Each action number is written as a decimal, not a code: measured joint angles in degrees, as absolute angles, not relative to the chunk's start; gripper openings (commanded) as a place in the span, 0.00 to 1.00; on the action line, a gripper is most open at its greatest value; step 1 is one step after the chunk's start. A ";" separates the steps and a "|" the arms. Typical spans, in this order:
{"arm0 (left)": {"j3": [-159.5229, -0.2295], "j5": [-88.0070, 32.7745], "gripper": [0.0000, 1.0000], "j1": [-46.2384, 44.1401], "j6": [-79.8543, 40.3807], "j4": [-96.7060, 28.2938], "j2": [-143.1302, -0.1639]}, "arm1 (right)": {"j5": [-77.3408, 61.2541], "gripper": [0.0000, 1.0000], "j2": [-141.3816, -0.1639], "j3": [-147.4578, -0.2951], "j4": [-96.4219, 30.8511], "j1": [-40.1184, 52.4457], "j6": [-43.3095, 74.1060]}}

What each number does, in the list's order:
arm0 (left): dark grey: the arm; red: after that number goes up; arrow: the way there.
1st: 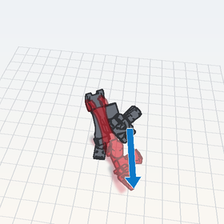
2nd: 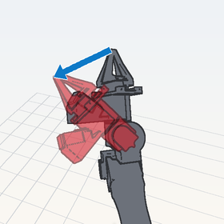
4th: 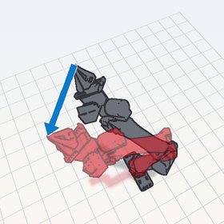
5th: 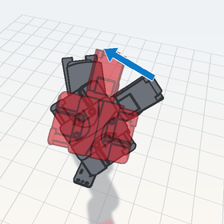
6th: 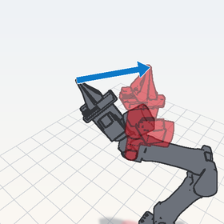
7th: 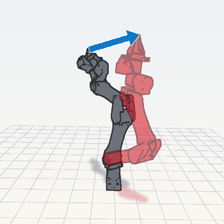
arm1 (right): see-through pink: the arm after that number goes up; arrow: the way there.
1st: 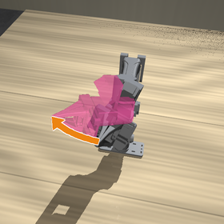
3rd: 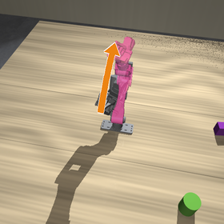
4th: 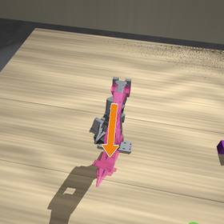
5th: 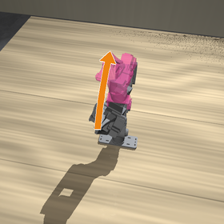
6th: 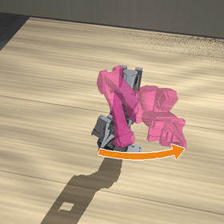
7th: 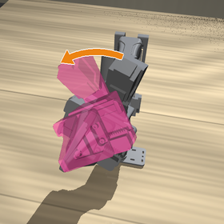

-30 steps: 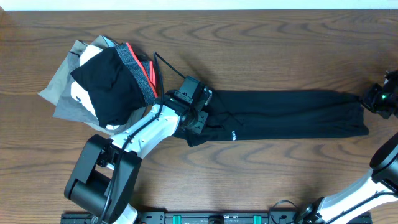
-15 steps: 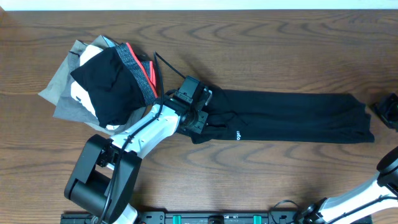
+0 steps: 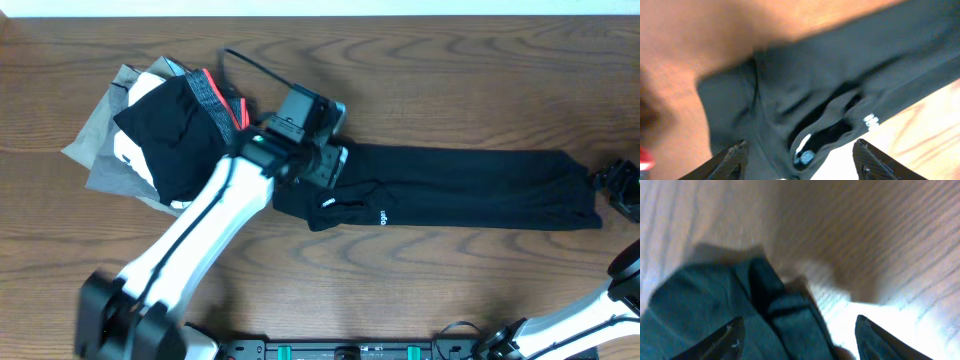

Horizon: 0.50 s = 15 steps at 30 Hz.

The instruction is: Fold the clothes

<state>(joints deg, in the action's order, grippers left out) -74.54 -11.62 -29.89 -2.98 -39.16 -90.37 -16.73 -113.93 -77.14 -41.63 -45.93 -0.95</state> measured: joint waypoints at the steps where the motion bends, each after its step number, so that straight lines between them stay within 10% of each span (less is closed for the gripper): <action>1: -75.64 -11.62 0.70 -29.89 -2.98 -39.33 -88.33 | -16.88 0.71 -113.93 -77.17 -42.96 -45.91 -1.37; 15: -77.28 -11.60 0.71 -29.89 -2.79 -42.57 -76.34 | -22.74 0.57 -113.93 -76.34 -45.45 -42.65 -6.24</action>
<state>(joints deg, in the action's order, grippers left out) -77.28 -11.60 -29.89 -2.79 -42.57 -76.34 -22.74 -113.93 -76.34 -45.45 -42.65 -6.24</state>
